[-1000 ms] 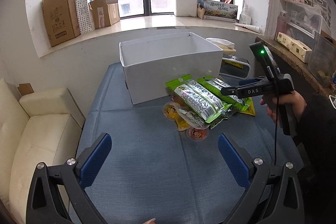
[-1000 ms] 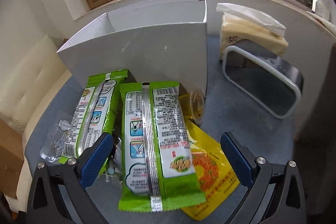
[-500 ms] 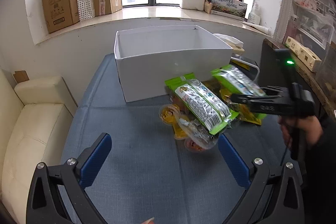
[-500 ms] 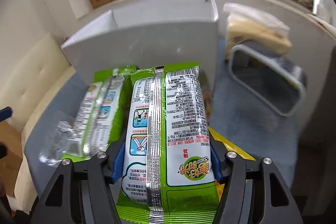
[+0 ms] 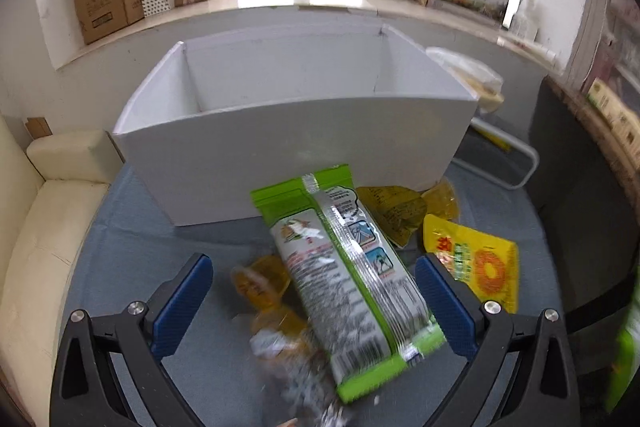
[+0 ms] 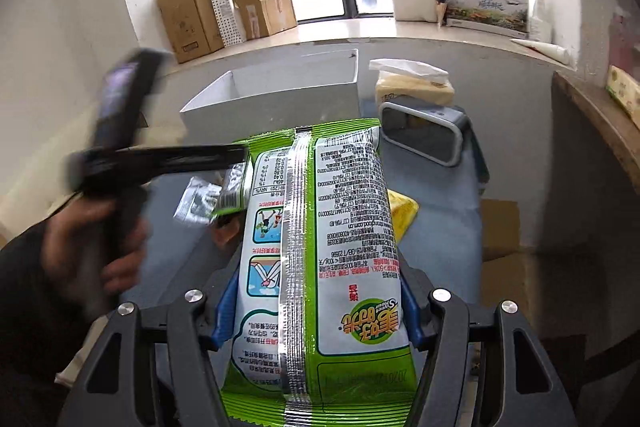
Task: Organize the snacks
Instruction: 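Carry both green noodle packets into the white box and open both grippers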
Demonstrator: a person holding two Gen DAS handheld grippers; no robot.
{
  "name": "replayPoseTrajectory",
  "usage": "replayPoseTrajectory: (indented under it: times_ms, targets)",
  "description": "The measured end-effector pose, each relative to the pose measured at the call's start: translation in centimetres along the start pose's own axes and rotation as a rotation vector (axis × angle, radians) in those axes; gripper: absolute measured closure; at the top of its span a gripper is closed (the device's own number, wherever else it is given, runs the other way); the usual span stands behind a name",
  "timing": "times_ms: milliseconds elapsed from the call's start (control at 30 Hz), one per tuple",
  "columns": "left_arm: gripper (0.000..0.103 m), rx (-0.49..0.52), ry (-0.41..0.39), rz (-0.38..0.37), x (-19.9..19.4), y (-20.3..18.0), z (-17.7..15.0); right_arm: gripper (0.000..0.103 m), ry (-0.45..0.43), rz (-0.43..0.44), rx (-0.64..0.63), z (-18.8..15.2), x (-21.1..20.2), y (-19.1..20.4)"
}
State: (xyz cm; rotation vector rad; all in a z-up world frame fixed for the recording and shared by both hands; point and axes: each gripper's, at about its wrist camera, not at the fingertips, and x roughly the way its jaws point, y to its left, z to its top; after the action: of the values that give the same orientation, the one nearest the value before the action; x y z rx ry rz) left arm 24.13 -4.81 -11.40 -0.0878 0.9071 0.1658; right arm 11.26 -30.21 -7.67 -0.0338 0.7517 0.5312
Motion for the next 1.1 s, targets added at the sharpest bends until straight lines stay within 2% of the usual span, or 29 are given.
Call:
replayPoseTrajectory:
  times_ms: [67,100,200,267,300,333,500,733,967,1100]
  targets:
    - [0.000,0.010,0.042,0.020,2.0,-0.6,0.1,0.035,-0.004,0.004,0.030,-0.1,-0.3,-0.3]
    - [0.000,0.011,0.043,0.013,2.6,-0.8,0.1,0.035,-0.005,0.001,0.047,-0.4,-0.6,-0.5]
    - [0.000,0.053,0.043,0.060,3.5,-2.0,0.0,0.035,-0.021,0.000,0.053,-0.9,-1.5,-0.5]
    - [0.001,0.049,0.066,0.045,3.9,-2.3,-0.1,0.035,-0.020,-0.007,0.053,-1.0,-1.6,-0.7]
    - [0.003,0.049,0.067,0.028,4.0,-2.5,-0.2,0.035,-0.020,-0.009,0.054,-1.0,-1.5,-0.7]
    - [0.015,0.058,0.067,0.030,4.1,-2.7,-0.3,0.035,-0.021,-0.007,0.056,-1.1,-1.5,-0.8]
    - [0.023,0.108,0.058,0.053,3.7,-3.3,-0.5,0.035,-0.012,-0.011,0.081,-1.5,-1.0,-1.1]
    - [0.026,0.138,0.021,0.019,0.9,-4.0,-0.8,0.035,-0.014,-0.014,0.100,-1.4,-0.9,-0.8]
    - [0.026,0.153,-0.086,-0.078,-6.5,-1.3,-1.2,0.035,-0.012,-0.017,0.097,-0.5,0.0,-0.8]
    - [0.026,0.157,-0.138,-0.106,-10.1,0.7,-0.8,0.035,-0.029,-0.010,0.083,1.8,1.1,0.0]
